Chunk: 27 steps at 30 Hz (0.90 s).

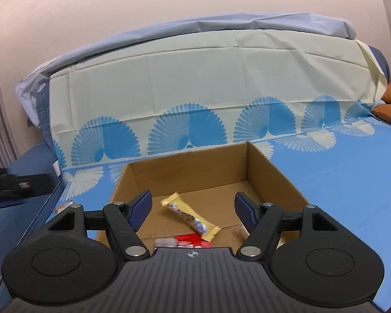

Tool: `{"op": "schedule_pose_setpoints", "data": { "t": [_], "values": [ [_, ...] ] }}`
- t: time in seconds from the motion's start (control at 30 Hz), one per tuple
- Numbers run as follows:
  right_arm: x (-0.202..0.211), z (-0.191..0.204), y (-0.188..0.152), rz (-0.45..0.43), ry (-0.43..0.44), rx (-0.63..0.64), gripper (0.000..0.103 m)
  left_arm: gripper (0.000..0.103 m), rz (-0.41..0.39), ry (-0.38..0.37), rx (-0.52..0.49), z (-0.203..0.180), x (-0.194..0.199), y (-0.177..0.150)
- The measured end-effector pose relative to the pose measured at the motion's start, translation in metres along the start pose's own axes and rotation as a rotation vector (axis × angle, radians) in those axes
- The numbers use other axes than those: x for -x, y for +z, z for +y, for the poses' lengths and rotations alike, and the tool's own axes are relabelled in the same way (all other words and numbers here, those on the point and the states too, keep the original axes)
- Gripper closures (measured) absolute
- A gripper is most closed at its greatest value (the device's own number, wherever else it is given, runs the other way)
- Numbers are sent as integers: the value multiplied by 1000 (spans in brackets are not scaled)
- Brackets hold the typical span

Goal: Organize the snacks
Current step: 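Carry both snacks over the box and open both tools to drop them, then swing both open tools back to the snack pile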

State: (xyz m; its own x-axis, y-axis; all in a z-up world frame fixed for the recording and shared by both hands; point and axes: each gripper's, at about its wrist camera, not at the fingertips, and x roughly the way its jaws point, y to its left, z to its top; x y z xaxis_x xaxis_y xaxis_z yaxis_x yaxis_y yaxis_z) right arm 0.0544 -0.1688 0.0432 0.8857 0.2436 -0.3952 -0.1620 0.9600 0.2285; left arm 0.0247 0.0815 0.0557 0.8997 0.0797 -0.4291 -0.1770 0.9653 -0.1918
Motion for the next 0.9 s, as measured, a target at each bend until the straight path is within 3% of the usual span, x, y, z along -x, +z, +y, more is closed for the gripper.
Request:
{"op": "schedule_pose_setpoints", "data": {
  "t": [0.17, 0.23, 0.33, 0.43, 0.5, 0.6, 0.67, 0.73, 0.8, 0.9],
  "values": [
    [0, 28, -6, -1, 64, 61, 31, 22, -108, 271, 9, 84, 31, 43],
    [-1, 41, -8, 1, 102, 89, 31, 18, -151, 432, -24, 113, 42, 60],
    [0, 63, -13, 5, 169, 142, 31, 18, -143, 658, -52, 149, 45, 73],
    [1, 86, -21, 7, 229, 212, 31, 18, -116, 774, 17, 184, 42, 72],
    [3, 101, -26, 1, 274, 260, 31, 18, -95, 813, 32, 197, 34, 69],
    [6, 119, -34, 0, 328, 320, 31, 17, -88, 776, 26, 208, 6, 69],
    [4, 129, -39, 15, 364, 342, 31, 17, -138, 723, 23, 210, -6, 77],
    [1, 137, -44, 36, 386, 360, 31, 17, -214, 635, 17, 202, -8, 81],
    [-1, 144, -50, 45, 403, 374, 31, 17, -266, 547, -59, 183, -14, 80],
    [-7, 156, -58, 69, 420, 392, 31, 18, -235, 383, -157, 153, -35, 62]
  ]
}}
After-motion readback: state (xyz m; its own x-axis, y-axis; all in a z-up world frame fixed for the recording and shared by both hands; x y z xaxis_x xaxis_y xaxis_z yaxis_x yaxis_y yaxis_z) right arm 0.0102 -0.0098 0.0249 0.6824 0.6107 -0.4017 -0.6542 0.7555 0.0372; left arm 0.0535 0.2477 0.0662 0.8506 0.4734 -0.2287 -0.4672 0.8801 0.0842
